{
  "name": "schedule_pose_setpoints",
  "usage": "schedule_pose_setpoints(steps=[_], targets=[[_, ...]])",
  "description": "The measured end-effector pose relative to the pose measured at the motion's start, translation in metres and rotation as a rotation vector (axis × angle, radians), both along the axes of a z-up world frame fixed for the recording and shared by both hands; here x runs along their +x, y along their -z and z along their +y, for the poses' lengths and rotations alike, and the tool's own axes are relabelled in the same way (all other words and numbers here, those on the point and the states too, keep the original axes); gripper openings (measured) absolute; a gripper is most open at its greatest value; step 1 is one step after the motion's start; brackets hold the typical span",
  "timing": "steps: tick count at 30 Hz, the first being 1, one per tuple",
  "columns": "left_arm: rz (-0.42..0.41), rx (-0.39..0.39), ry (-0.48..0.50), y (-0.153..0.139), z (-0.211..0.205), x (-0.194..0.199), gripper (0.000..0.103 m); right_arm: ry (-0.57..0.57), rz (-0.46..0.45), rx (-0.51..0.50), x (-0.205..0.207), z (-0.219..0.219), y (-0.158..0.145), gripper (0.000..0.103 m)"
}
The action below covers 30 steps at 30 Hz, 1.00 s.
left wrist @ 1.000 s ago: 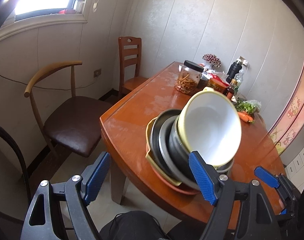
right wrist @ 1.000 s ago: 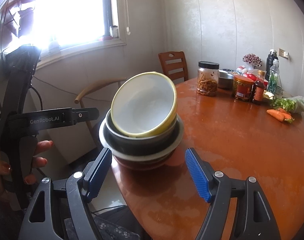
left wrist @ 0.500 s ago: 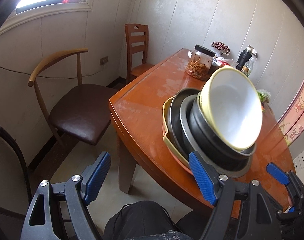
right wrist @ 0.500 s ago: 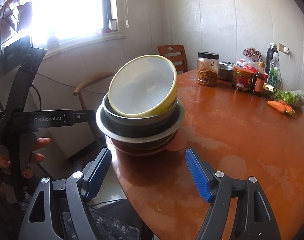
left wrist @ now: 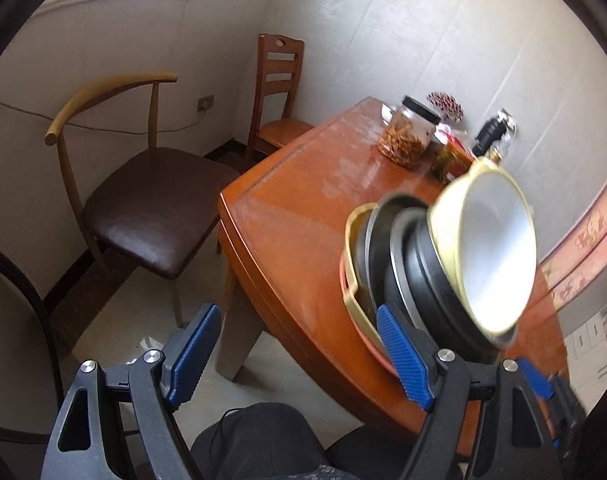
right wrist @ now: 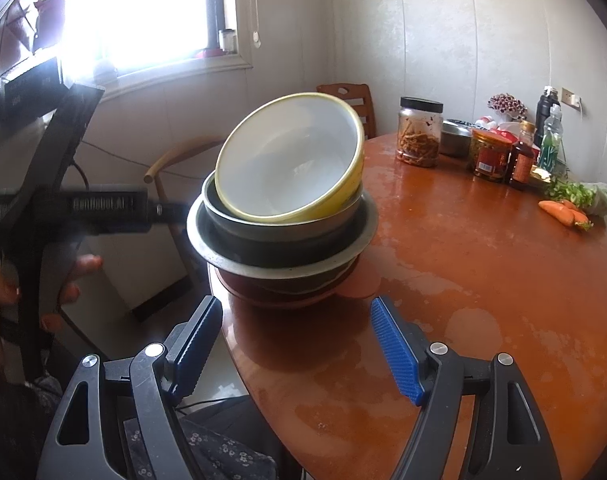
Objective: Organize plates and bowls
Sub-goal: 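Lower the bowl stack onto the pans on the orange plate with both tools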
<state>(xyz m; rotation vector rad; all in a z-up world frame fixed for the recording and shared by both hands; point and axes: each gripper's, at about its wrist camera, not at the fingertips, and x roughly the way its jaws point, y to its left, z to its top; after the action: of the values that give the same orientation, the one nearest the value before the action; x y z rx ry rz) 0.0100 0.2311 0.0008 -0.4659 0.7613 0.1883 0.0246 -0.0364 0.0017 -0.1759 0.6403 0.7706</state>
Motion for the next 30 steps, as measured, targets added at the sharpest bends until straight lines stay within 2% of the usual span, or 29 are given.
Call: schedule_pose_setpoints(steps=[4,6,9,15,19,30], targets=[[-0.02,-0.041,-0.023,-0.006,0.018,0.009,0.08,-0.008,0.003,-0.016,0.0,0.009,0.005,0.078],[-0.039,-0.074,-0.007,-0.011,0.027,0.016,0.08,-0.015,0.002,-0.02,0.001,0.013,0.007,0.078],[-0.05,-0.074,0.037,-0.018,0.029,0.028,0.08,-0.018,0.004,-0.022,0.003,0.018,0.01,0.078],[0.006,-0.113,0.147,-0.011,0.031,0.066,0.079,-0.027,0.004,-0.025,0.007,0.028,0.012,0.078],[0.034,-0.156,0.177,-0.001,0.034,0.081,0.079,-0.03,0.007,-0.034,0.011,0.035,0.014,0.078],[0.056,-0.145,0.23,0.01,0.032,0.097,0.077,-0.016,0.016,-0.066,0.023,0.055,0.023,0.079]])
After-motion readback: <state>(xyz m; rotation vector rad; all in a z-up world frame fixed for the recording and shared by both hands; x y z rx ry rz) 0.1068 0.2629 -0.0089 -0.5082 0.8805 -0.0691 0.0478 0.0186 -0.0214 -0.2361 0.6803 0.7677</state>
